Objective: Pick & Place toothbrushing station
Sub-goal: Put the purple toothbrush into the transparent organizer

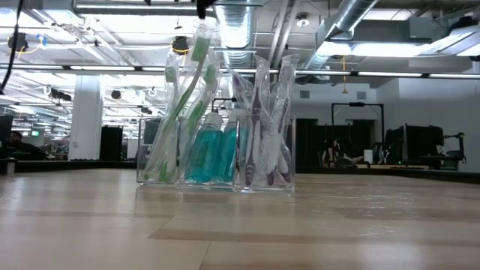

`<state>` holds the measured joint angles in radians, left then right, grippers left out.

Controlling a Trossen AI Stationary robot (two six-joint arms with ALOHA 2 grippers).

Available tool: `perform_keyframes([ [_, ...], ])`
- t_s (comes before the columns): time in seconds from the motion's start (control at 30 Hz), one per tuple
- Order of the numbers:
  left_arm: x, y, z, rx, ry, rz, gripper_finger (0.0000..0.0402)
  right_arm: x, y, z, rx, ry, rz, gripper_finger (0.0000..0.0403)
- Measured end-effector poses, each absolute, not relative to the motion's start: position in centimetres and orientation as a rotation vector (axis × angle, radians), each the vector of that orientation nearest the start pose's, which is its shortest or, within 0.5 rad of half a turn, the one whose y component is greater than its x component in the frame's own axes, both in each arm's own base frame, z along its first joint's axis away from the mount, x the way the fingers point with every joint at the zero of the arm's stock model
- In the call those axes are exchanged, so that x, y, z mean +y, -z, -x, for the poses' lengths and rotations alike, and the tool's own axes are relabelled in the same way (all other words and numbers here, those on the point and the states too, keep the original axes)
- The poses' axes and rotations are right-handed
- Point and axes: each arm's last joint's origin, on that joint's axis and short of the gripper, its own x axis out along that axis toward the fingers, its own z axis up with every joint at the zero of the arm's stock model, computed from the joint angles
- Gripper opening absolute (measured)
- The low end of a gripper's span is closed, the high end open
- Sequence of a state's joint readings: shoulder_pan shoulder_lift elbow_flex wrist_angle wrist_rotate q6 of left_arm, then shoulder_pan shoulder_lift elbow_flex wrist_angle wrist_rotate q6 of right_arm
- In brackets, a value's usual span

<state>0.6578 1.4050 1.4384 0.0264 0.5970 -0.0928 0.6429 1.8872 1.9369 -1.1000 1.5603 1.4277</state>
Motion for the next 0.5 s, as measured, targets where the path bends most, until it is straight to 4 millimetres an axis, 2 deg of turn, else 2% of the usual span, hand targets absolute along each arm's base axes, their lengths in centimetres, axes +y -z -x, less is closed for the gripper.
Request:
perform_keyframes([
  [0.1,16.1,-44.6,-25.3,-0.064,-0.047,0.053,0.0094,21.6,-34.6,-32.0,-0.167,0.89,-0.346,0.0],
  [0.27,14.2,-44.6,-25.7,-0.03,-0.049,0.067,0.0094,22.6,-32.0,-32.3,-0.134,0.88,-0.287,0.0],
  [0.5,11.4,-43.6,-27.3,0.024,0.025,0.04,0.0094,23.4,-31.3,-31.9,-0.092,0.859,-0.27,0.0],
])
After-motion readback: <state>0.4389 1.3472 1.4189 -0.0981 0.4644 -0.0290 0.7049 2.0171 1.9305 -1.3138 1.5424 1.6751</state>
